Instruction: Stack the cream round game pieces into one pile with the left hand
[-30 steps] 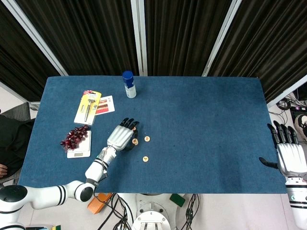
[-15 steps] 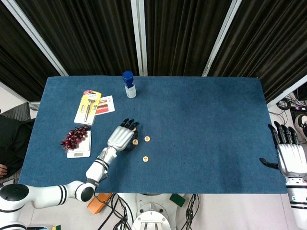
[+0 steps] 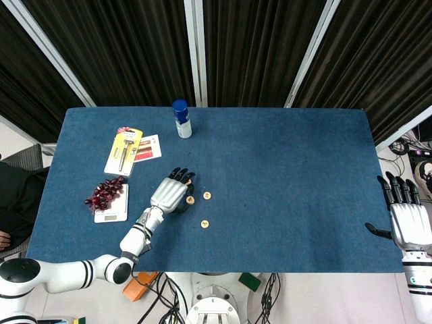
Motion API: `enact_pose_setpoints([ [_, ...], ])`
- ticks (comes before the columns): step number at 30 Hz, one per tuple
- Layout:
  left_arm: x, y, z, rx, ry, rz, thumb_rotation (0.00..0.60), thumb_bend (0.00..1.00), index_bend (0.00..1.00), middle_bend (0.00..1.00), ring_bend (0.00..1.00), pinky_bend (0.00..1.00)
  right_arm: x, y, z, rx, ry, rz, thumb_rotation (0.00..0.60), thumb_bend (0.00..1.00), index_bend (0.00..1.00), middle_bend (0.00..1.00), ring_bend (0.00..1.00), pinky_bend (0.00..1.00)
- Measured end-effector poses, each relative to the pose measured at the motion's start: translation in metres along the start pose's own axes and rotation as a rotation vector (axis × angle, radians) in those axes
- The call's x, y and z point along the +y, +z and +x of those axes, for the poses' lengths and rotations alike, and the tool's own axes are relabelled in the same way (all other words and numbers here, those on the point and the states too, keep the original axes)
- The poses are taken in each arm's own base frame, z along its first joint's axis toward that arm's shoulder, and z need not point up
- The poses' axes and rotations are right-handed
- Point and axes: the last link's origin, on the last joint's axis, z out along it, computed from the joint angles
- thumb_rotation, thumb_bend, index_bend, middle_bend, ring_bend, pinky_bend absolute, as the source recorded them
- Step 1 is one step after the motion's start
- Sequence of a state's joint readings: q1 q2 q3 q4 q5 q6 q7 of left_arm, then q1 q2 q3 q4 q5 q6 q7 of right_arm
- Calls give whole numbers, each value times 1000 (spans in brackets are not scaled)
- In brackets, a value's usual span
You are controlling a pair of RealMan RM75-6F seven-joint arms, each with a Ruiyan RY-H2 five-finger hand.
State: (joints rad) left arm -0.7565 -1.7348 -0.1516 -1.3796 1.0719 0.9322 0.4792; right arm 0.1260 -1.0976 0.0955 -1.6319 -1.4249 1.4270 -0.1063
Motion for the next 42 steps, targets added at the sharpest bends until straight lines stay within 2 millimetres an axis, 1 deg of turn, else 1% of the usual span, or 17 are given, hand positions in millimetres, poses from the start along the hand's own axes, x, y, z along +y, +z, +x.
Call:
enact_pose_setpoints([
  [5, -1, -1, 1, 0, 2, -1, 600, 318, 413, 99, 0, 0, 0, 0, 0, 0, 1, 0, 600, 91, 0, 24, 0, 23],
  [11, -4, 2, 11, 26, -35, 12, 600, 318, 413, 99, 0, 0, 1, 0, 1, 1, -4, 0, 600, 91, 0, 23, 0, 23],
  [16, -12, 12, 28, 47, -78, 36, 600, 319, 413, 99, 0, 0, 1, -1, 2, 5, -6, -1, 600, 91, 0, 23, 0, 23],
  [21, -20, 27, 35, 34, -88, 69, 600, 318, 409, 99, 0, 0, -1, -1, 3, 4, -9, -1, 600, 91, 0, 23, 0, 23],
  [25, -25, 39, 33, 12, -90, 101, 600, 318, 408, 99, 0, 0, 0, -1, 4, 3, -11, -5, 600, 92, 0, 24, 0, 23],
  [28, -25, 46, 29, -8, -91, 115, 600, 318, 408, 99, 0, 0, 0, -1, 3, -1, -12, -9, 600, 91, 0, 24, 0, 23],
  [36, -20, 51, 22, -30, -82, 113, 600, 311, 408, 99, 0, 0, 1, 3, 2, -9, -13, -13, 600, 91, 0, 24, 0, 23],
  [42, -25, 54, 18, -36, -69, 130, 600, 310, 408, 98, 0, 0, 1, 4, 1, -13, -13, -18, 600, 91, 0, 23, 0, 23],
])
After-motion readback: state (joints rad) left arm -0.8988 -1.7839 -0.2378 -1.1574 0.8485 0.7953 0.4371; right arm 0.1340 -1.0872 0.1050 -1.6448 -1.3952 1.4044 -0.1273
